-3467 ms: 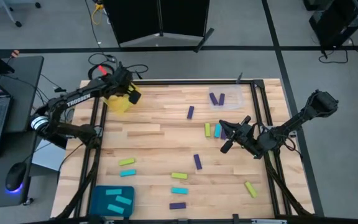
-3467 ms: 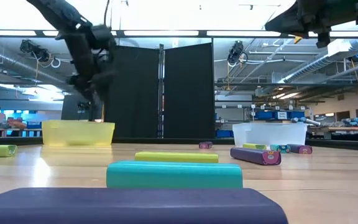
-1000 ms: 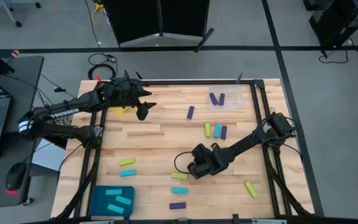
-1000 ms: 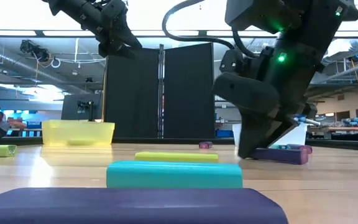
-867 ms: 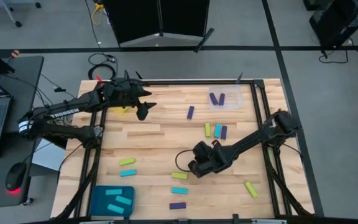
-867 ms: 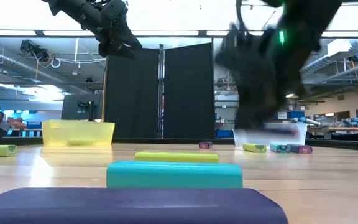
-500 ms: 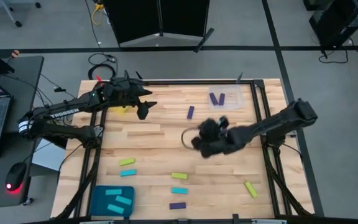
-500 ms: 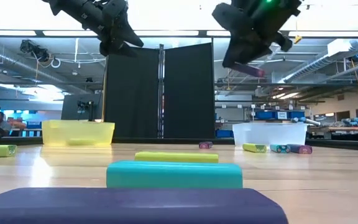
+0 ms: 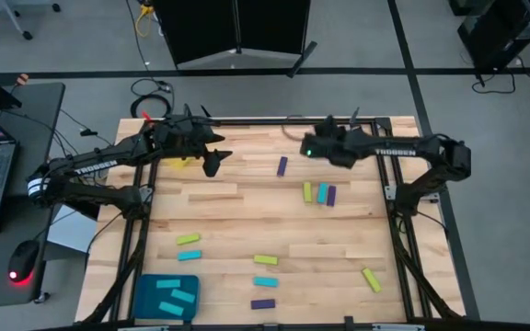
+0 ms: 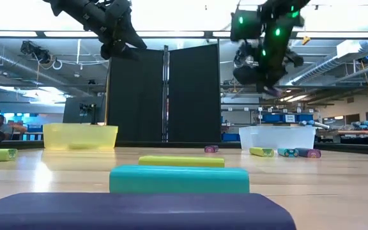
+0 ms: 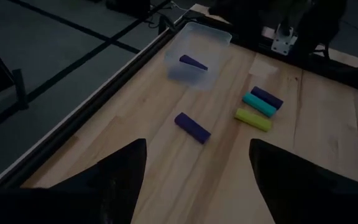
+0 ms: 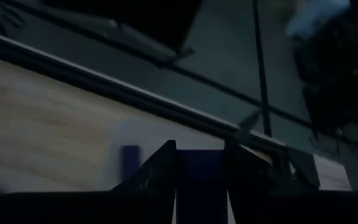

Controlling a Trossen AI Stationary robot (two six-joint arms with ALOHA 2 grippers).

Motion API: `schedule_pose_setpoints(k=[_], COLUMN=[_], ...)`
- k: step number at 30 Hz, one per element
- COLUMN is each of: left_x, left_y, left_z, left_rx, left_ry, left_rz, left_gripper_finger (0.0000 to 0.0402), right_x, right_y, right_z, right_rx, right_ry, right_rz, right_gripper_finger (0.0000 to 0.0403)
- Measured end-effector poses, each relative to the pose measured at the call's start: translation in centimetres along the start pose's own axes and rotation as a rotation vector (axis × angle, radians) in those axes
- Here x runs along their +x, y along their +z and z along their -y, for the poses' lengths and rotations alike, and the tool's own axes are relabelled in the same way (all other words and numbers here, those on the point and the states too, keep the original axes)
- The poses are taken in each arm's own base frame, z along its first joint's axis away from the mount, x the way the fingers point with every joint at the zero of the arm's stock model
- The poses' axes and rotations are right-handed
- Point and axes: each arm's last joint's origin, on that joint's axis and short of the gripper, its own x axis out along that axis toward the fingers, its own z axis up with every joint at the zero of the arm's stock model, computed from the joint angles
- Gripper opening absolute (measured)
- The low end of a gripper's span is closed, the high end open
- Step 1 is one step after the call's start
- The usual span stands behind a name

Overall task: Sort blocks
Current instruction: Put the purple block into the white transparent bin, then put the light green block into the yellow transparent bin

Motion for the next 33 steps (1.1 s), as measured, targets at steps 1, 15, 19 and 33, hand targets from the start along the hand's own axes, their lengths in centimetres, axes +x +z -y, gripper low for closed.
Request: schedule_pose_setpoints(k=[1, 15, 19, 33], left_x=[0.0, 0.0, 0.0, 5.8], left_y=[0.0, 0.0, -0.1, -1.4], left_z=[0.0, 0.5, 0.4, 1.2], left_rx=[-0.001, 0.002, 0.000, 0.002], left_ry=[0.000, -0.018, -0.017, -0.034], left_rz=[0.000, -0.001, -0.003, -0.088], left_gripper_finger=[0.0292, 0.0292, 0.0292, 0.0292], right_x=[0.9, 6.7, 5.9, -6.9], right_y=[0.0, -0.8, -0.4, -1.0], right_z=[0.3, 1.3, 1.3, 0.2], right_rx=[0.005, 0.059, 0.058, -0.037], right_ry=[-0.007, 0.041, 0.086, 0.537], right_rz=[-0.023, -0.021, 0.009, 0.317], right_gripper_finger=[0.0115, 0.0285, 0.0309, 0.0262])
